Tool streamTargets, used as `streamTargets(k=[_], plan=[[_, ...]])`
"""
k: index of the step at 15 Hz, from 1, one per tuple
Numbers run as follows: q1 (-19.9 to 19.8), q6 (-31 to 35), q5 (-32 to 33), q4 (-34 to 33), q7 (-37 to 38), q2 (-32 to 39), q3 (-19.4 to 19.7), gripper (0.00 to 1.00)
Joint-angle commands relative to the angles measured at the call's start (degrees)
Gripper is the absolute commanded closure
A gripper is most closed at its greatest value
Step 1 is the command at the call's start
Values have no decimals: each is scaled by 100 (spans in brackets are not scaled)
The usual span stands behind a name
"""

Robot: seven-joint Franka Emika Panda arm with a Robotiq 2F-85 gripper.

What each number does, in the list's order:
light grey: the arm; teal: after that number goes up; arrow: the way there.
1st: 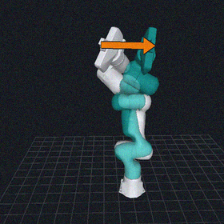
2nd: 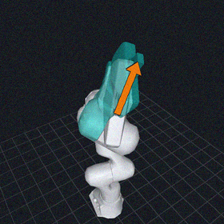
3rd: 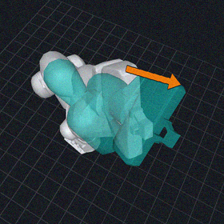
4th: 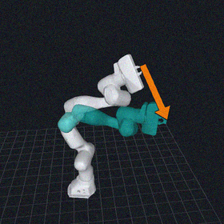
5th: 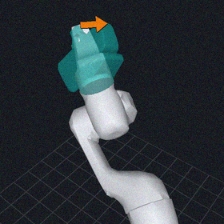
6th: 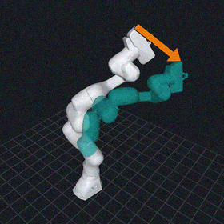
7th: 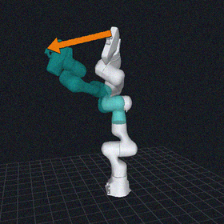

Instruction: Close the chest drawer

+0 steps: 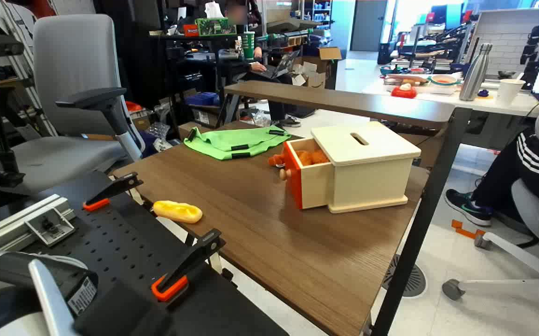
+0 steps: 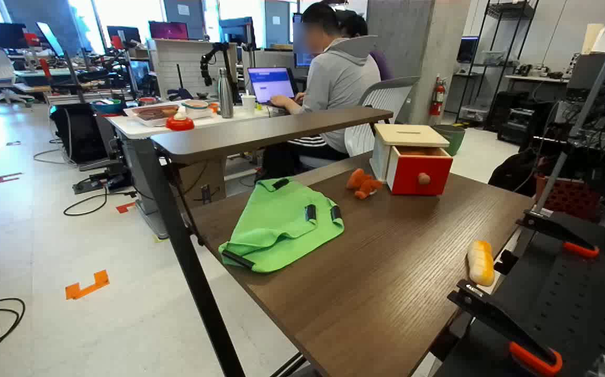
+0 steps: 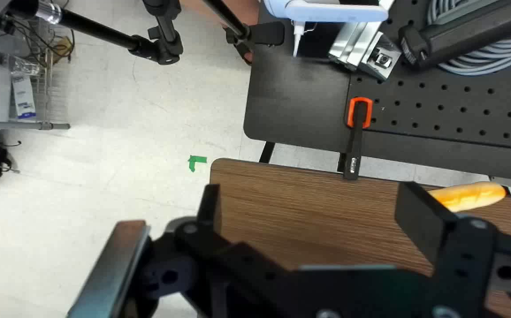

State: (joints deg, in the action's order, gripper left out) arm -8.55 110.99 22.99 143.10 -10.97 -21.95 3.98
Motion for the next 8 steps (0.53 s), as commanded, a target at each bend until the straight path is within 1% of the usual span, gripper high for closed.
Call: streamTargets(k=[1,3,4,6,8], plan=[[92,-20,27,-9,25,-1,83,0],[60,197,85,62,296,115,60,0],[42,433,126,141,532,179,39,0],[8,1015,190,318,1091,378,-23,0],[-53,1826,431,506,1850,706,-138,0]])
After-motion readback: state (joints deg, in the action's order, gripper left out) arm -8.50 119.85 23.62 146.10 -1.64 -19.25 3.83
